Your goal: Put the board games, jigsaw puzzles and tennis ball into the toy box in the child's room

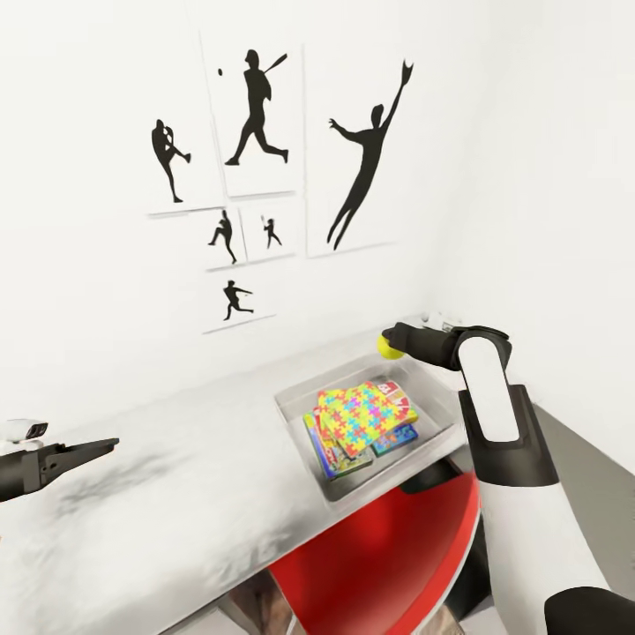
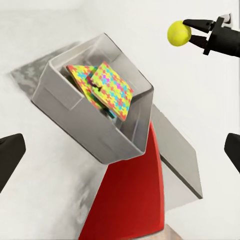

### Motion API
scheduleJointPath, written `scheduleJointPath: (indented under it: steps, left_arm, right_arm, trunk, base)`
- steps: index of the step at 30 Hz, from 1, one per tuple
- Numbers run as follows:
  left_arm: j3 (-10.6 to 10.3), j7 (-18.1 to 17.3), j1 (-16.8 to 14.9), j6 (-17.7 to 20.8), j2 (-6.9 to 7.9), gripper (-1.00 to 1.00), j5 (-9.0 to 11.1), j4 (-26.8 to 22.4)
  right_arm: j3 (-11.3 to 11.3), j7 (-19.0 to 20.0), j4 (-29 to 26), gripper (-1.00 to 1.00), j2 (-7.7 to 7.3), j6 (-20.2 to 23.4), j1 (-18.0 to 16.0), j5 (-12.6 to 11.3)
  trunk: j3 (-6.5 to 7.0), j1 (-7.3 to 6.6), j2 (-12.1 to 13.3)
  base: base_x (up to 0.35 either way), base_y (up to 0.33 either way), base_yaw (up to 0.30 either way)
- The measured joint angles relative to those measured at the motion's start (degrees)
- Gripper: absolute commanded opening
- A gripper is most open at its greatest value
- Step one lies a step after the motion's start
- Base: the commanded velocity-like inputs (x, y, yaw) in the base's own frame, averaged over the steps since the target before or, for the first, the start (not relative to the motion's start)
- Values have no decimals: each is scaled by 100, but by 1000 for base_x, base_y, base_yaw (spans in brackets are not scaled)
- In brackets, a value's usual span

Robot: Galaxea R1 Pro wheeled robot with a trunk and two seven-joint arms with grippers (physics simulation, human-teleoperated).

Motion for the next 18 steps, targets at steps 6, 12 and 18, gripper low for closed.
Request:
scheduleJointPath:
  steps: [6, 12, 18]
  left_arm:
    - [-7, 0, 0, 0, 0, 100, 1, 2]
    - [-9, 0, 0, 0, 0, 100, 0, 0]
    - [-9, 0, 0, 0, 0, 100, 0, -1]
  right_arm:
    - [0, -29, 20, -100, 1, -3, 0, 3]
    - [9, -158, 132, -100, -1, 7, -5, -3]
    - [71, -336, 1270, -100, 69, 70, -52, -9]
  trunk:
    - [52, 0, 0]
    - [104, 0, 0]
    - [155, 0, 1]
  base:
    - [0, -235, -180]
    - [0, -72, -179]
    - [0, -6, -175]
